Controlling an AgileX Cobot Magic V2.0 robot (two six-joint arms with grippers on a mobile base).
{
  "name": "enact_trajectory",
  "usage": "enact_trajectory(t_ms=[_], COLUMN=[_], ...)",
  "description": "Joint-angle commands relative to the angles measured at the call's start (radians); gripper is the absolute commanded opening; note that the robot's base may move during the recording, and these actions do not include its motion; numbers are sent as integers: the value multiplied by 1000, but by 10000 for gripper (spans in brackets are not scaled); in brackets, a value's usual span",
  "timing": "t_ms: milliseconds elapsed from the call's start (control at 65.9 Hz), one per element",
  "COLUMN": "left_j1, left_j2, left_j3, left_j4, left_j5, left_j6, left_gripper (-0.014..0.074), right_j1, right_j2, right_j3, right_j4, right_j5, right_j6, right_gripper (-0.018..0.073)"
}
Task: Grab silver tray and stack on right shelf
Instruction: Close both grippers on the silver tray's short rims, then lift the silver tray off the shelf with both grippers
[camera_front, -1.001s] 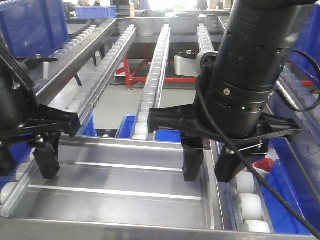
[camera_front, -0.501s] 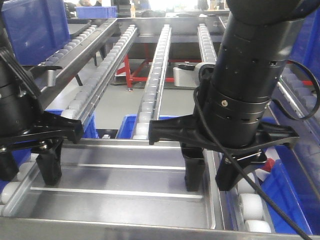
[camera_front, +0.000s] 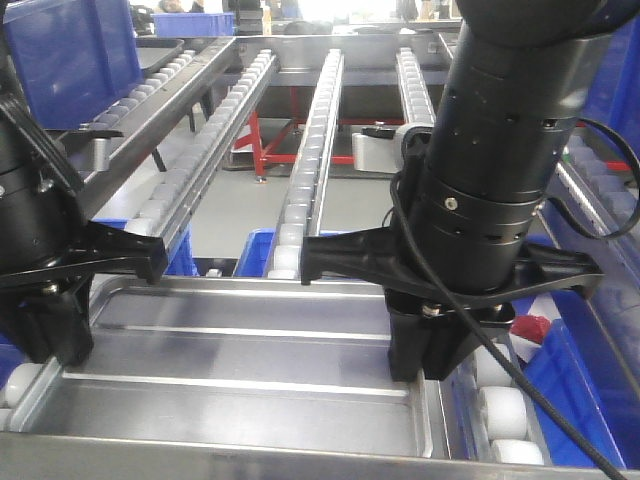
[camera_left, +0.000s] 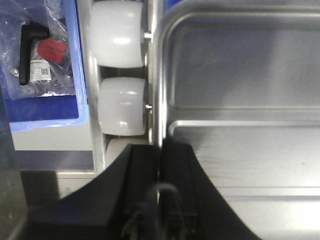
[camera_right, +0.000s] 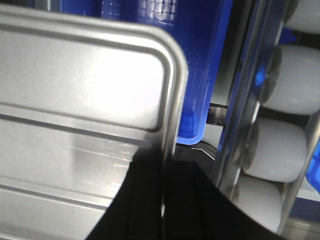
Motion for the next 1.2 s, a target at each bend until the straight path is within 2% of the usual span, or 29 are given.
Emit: enact_trajectory(t_ms=[0, 182, 394, 546, 652, 789, 925, 1001, 1062, 1183], left_j1=[-3, -3, -3, -23, -67, -173, -298, -338, -354, -354], left_j2=[-31, -77, -182, -271, -319, -346, -346, -346, -346, -346], left_j3=[-34, -110, -224, -244, -244, -244, -244, -244, -244, -244], left_j4=[7, 7, -30, -53, -43, -4, 83, 142, 181, 190], left_j5=[-5, 70, 155, 198, 233, 260, 275, 272, 271, 271], left_j6=[0, 0, 0, -6, -60, -126, -228, -271, -308, -311], left_gripper=[-97, -93, -93, -93, -93, -93, -93, -93, -93, -93], right_j1=[-4, -4, -4, -4, -4, 3, 24, 24, 24, 24], right_j2=[-46, -99, -215, -327, -398, -465, -508, -517, -517, -517], right_j3=[-30, -57, -117, -122, -115, -78, -38, -30, -30, -30], right_j4=[-31, -72, -137, -167, -181, -181, -180, -180, -180, -180], right_j5=[-11, 47, 143, 208, 258, 281, 295, 297, 298, 298], right_j6=[-15, -15, -14, -11, -10, -10, -10, -10, -10, -10], right_gripper=[57, 57, 57, 57, 57, 57, 57, 57, 57, 57])
